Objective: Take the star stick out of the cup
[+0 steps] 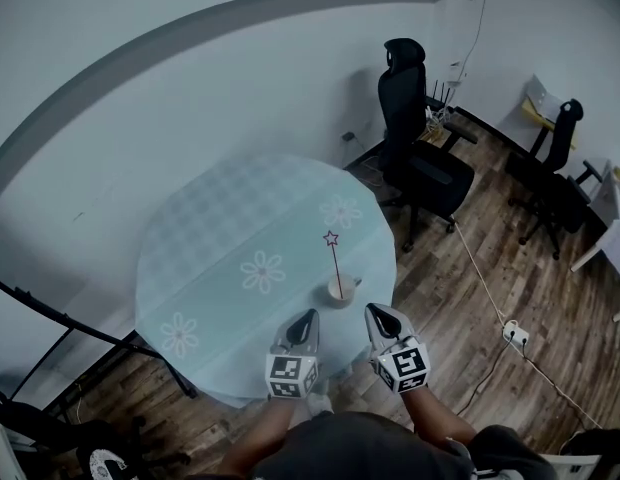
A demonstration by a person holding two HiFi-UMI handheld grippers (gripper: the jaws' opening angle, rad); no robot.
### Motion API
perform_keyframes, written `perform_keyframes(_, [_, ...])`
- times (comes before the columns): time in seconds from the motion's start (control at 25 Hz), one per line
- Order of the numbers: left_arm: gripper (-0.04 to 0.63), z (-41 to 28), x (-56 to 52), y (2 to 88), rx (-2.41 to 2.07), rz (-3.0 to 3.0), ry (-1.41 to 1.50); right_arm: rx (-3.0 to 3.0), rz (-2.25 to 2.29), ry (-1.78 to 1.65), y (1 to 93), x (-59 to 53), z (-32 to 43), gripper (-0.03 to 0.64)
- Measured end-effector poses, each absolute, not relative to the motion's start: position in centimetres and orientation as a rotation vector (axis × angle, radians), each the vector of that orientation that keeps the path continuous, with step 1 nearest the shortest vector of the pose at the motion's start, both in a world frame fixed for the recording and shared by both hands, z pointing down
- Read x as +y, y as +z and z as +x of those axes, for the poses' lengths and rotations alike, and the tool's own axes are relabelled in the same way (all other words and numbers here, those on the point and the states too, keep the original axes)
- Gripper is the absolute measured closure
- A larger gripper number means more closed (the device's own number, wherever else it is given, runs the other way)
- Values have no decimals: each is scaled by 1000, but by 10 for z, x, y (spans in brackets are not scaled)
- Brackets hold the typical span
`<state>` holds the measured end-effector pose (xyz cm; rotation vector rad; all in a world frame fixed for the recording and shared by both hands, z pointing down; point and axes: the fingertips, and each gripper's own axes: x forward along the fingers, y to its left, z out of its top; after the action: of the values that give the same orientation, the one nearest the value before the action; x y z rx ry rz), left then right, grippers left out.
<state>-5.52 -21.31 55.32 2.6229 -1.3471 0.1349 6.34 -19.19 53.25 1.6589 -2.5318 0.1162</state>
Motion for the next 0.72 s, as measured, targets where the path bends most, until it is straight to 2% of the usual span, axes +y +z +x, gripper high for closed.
perform_keyframes(0.72, [591, -77, -262, 576, -1345, 2582, 139, -2505, 1618, 169, 556, -246, 41, 614])
